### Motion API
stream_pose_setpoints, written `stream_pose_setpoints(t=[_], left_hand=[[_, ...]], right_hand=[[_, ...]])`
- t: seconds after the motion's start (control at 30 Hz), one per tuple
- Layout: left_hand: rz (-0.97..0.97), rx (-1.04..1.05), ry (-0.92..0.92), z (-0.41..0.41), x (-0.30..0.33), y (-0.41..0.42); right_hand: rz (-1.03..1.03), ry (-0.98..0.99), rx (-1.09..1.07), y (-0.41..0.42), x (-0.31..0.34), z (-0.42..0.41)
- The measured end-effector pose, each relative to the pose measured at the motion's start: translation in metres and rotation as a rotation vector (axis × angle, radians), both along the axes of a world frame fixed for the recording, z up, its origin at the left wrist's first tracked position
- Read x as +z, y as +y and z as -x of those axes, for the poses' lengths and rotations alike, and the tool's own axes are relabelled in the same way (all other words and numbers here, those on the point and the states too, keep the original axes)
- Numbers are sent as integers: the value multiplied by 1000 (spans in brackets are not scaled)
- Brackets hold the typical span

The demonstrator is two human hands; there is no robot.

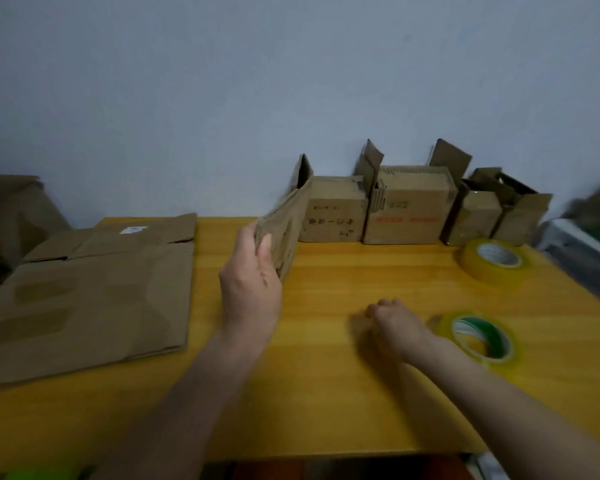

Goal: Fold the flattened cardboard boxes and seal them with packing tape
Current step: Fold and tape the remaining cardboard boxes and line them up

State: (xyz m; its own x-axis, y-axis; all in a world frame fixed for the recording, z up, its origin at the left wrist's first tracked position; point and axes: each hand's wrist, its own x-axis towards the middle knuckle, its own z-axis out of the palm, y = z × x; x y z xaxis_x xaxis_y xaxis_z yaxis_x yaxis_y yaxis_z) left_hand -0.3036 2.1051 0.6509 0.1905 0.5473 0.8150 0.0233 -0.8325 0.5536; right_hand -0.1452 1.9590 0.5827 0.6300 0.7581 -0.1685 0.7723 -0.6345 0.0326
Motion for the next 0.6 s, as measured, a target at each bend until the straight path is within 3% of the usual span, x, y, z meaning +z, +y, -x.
stream_pose_setpoints(t=[0.23, 0.33, 0.4, 0.43, 0.5, 0.53, 0.6], left_hand=[[116, -18, -122, -25, -29, -66], [177, -30, -133, -31, -34, -90], [234, -65, -142, -34, -33, -106], [265, -96, -144, -35, -31, -113], [295, -166, -137, -36, -27, -126], [287, -204, -127, -35, -26, -133], [284, -318, -78, -30, -23, -144]], right_hand=[[-34, 22, -99, -35, -14, -52], [-5, -76, -123, -36, 4, -68], [-181, -59, -68, -28, 26, -66], [-364, 97, -67, -23, 39, -61], [-748, 658, -92, -9, 69, -45], [-855, 931, -98, -1, 81, -38], [-896, 1223, -70, 12, 96, -23]])
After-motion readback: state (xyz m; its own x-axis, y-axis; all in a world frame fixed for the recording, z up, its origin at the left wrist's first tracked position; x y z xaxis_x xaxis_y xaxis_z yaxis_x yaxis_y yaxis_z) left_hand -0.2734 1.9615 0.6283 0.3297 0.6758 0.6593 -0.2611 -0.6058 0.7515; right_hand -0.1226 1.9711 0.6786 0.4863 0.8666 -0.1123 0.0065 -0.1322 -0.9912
